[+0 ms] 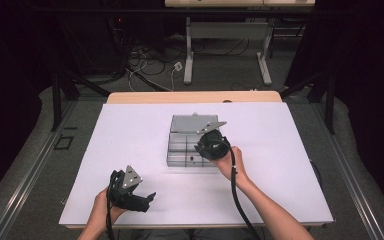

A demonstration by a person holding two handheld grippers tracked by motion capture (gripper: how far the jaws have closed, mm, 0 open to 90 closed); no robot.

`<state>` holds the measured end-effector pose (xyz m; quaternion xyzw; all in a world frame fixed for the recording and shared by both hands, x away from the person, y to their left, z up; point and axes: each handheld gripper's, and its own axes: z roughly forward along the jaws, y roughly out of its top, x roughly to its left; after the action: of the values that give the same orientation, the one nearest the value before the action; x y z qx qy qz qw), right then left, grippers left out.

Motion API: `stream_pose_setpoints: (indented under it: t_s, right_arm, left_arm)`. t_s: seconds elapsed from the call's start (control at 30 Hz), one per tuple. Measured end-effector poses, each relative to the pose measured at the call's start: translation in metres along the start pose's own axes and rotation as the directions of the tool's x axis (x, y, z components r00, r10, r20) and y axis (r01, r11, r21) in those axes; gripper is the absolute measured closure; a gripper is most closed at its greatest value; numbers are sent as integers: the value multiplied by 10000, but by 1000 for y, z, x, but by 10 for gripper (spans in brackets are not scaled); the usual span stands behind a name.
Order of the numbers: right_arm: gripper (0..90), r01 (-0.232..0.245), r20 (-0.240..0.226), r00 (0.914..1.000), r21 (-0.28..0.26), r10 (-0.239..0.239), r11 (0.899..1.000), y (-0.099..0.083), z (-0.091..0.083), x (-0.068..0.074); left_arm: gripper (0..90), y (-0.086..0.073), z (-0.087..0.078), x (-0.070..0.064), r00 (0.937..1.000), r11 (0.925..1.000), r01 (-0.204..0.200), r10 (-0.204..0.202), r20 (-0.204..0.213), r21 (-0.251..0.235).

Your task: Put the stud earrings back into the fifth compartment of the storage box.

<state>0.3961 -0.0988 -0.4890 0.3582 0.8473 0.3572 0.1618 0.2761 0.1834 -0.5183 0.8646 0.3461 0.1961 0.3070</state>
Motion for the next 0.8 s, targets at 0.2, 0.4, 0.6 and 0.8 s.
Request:
stream_pose_setpoints:
  t_s: [0.2,0.4,0.6,0.8]
  right_arm:
    - [797,20,-29,10000,206,-20,9998,2,9,5]
    - [795,221,-28,9998,388,-220,9990,3,18,10]
    - [714,312,-65,9995,538,-309,9981,4,23,13]
    - [634,214,-231,9995,591,-201,9980,1,16,8]
  left_arm:
    - [37,0,0,0,10000,10000,-4,4,49,-34]
    - [37,0,0,0,10000,10000,23,-23,60,-15]
    - [37,0,0,0,9999,10000,6,-6,101,-3]
    - [37,0,-1,1,9999,10000,-14,13,133,55]
